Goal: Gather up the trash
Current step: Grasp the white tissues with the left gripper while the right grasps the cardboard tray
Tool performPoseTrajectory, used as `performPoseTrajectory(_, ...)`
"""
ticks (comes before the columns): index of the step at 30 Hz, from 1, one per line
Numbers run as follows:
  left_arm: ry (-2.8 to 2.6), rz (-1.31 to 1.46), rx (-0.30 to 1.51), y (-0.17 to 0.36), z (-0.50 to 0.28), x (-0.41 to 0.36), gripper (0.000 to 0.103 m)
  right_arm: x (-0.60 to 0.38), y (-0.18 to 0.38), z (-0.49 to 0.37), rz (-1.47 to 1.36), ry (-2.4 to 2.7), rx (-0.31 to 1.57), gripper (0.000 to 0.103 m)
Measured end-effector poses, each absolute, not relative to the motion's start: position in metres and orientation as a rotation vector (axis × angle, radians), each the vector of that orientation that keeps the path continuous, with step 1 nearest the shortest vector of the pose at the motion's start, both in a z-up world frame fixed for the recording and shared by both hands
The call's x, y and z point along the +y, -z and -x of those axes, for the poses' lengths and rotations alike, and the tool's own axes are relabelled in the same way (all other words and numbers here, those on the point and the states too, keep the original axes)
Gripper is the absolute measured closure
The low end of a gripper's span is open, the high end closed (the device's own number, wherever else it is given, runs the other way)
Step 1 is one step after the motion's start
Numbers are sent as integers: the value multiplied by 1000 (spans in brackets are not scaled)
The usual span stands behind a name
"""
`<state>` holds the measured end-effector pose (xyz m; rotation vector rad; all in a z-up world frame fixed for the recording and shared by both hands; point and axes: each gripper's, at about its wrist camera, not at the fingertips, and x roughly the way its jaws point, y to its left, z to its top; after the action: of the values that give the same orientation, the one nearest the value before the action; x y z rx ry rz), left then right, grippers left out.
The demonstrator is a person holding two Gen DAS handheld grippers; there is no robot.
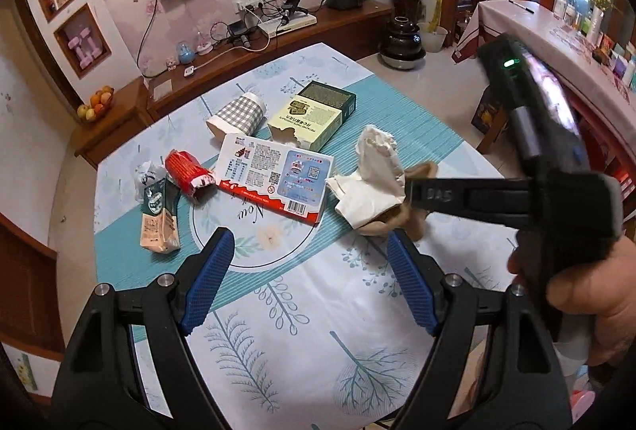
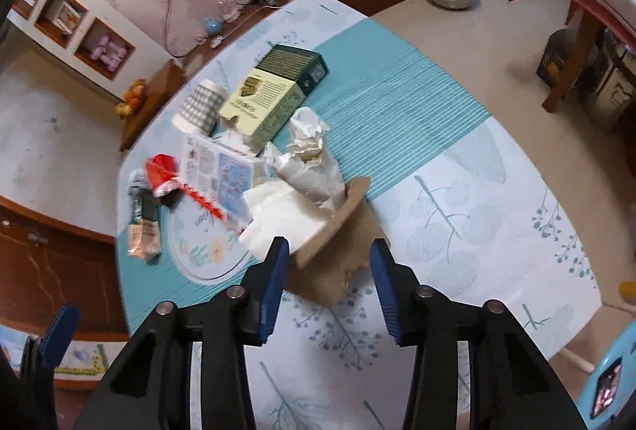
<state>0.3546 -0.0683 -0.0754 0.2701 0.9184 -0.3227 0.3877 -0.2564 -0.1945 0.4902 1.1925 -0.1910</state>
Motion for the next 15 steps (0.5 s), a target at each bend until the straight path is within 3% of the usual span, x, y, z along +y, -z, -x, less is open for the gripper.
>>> performPoseTrajectory(3, 327, -231, 934, 76, -358, -61, 26, -251, 198, -396, -465, 208, 1202, 74)
performPoseTrajectory(5, 325, -209, 943, 78, -361, -56, 26, -246, 194, -399, -418, 207, 1198, 91)
performPoseTrajectory(6, 326, -199, 946, 80, -362, -54, 26, -240, 192, -400, -374, 192, 1199, 93)
performPoseTrajectory(15, 345, -95, 1043, 109, -362, -36, 26, -213, 176, -355, -207, 39, 1191, 96)
